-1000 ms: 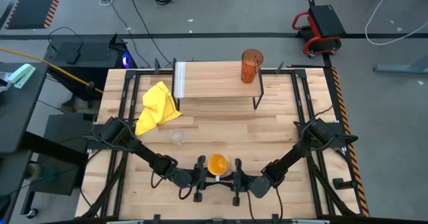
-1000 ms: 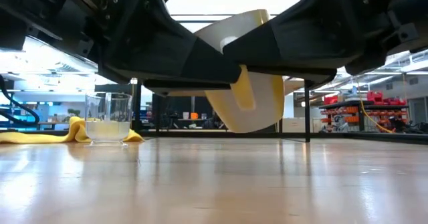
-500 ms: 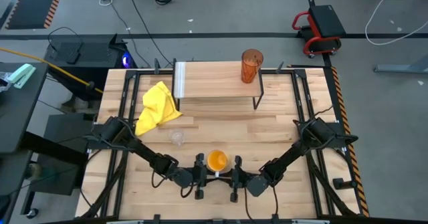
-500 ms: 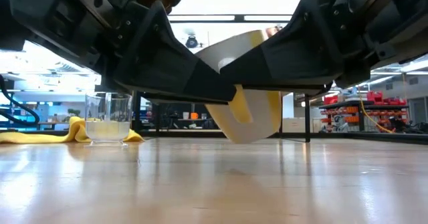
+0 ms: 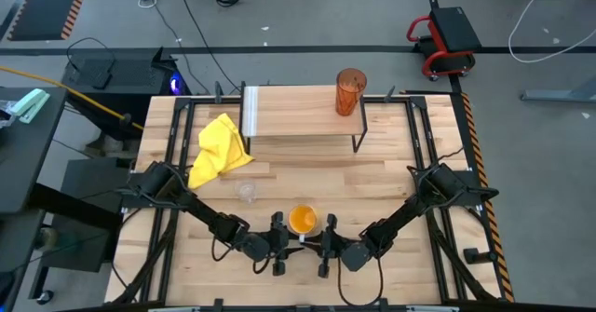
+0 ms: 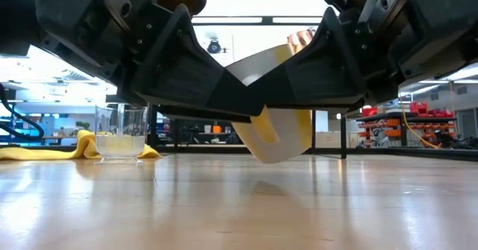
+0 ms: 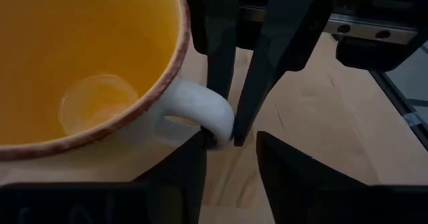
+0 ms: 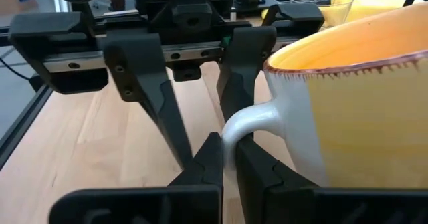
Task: Stack small to large cups/mugs on shelf
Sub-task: Put the yellow mug on the shelf
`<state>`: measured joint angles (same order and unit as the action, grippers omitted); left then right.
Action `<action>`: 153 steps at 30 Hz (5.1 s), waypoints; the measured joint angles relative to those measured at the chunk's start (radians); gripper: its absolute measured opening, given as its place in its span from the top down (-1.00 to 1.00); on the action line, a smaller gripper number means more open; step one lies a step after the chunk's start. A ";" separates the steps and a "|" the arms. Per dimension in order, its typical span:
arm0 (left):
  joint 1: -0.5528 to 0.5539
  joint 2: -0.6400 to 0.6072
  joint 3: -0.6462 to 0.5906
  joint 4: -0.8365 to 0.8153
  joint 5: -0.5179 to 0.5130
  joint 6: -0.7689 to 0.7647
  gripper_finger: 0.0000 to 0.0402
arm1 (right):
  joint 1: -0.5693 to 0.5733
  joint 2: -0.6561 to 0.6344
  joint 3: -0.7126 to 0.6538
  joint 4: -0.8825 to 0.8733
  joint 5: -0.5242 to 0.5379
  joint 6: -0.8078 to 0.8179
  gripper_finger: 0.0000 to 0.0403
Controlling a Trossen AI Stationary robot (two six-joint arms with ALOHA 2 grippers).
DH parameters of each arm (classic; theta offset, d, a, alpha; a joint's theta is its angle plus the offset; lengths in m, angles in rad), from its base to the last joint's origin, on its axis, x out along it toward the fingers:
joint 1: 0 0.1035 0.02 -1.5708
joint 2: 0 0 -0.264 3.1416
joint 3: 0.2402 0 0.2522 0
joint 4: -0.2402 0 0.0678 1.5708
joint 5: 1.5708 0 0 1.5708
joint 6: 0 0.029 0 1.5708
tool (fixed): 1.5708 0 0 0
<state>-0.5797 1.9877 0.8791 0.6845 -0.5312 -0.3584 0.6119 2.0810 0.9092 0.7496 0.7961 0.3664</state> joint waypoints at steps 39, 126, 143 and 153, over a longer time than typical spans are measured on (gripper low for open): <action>-0.019 0.000 0.000 -0.112 -0.007 -0.050 0.12 | 0.059 -0.277 -0.298 0.305 0.046 -0.135 0.91; 0.001 0.002 -0.002 -0.113 -0.007 -0.057 0.20 | -0.877 -0.471 -0.148 0.062 -0.692 -0.077 0.85; 0.001 0.002 -0.002 -0.113 -0.007 -0.058 0.22 | -0.876 -0.471 -0.148 0.058 -0.692 -0.059 0.70; 0.001 0.002 -0.002 -0.113 -0.006 -0.058 0.22 | -0.876 -0.472 -0.148 0.053 -0.692 -0.051 0.58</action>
<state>-0.5789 1.9896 0.8772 0.5713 -0.5377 -0.4160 -0.2646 1.6093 0.7616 0.8026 0.1040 0.3153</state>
